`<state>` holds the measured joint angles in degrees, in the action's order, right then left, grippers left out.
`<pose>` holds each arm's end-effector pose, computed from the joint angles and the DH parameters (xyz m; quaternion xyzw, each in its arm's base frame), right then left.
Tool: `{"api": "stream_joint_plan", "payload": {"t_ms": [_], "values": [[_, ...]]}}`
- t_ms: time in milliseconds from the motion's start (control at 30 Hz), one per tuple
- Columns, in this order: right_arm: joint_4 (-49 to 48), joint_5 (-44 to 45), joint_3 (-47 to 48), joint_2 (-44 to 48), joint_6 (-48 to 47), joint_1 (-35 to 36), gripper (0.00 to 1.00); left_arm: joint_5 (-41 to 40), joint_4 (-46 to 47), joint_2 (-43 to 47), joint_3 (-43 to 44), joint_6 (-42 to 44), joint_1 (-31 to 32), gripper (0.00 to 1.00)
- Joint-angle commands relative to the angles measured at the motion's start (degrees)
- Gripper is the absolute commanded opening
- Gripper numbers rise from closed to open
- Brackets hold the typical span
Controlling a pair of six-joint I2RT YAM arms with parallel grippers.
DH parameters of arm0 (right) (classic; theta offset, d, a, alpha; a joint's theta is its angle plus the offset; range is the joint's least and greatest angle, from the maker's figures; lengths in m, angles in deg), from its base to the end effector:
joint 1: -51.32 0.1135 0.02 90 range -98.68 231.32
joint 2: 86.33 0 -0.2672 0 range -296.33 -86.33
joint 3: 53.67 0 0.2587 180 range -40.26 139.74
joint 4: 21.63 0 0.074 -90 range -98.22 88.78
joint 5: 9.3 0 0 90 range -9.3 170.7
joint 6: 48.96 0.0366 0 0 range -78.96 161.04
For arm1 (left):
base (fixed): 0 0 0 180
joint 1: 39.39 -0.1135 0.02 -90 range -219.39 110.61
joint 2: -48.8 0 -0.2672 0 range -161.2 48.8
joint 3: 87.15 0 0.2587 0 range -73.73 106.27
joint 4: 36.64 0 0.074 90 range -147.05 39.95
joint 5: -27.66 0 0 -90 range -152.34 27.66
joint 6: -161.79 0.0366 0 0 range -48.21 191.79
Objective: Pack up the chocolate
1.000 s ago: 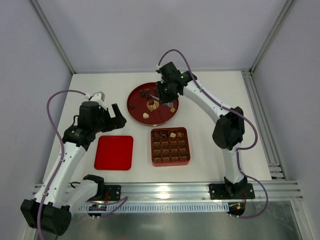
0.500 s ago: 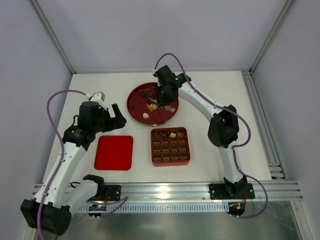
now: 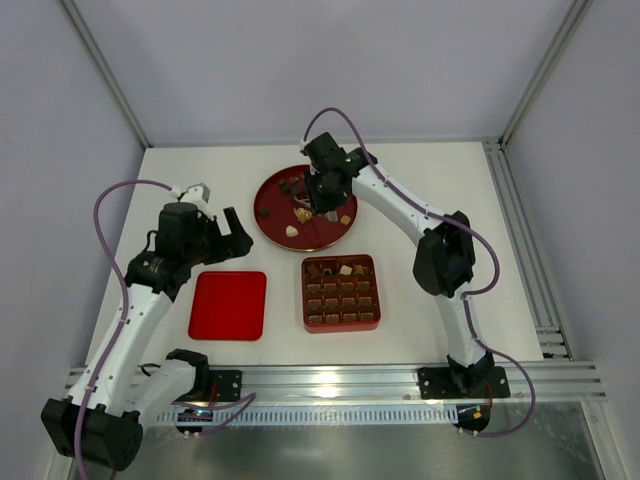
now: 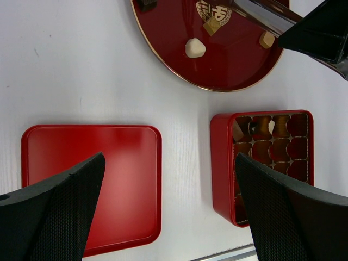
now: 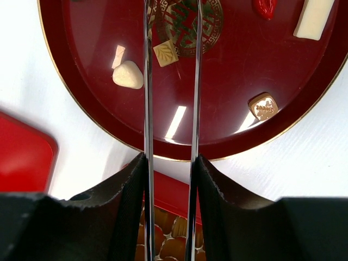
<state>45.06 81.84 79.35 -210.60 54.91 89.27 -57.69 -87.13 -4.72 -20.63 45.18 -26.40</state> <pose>0.3828 0.2976 0.2799 -0.1978 0.9405 0.1121 0.2525 0.1951 -0.0480 0.3193 -0.0884 0.8919 -0.1840 0.4035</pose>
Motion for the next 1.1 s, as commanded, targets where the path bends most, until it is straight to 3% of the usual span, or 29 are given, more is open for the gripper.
{"api": "stream_joint_plan", "payload": {"t_ms": [0,533,1067], "values": [[-0.4,0.4,3.3,-1.0,0.4,0.5,0.42,1.1,1.1,0.1,-0.3,0.1,-0.2,1.00],[0.0,0.9,4.5,-1.9,0.1,0.9,0.31,0.8,1.1,0.3,-0.3,0.1,-0.2,1.00],[-0.5,3.9,-0.6,6.8,-0.5,0.7,0.27,0.5,1.0,0.3,-0.3,0.0,-0.2,1.00]]}}
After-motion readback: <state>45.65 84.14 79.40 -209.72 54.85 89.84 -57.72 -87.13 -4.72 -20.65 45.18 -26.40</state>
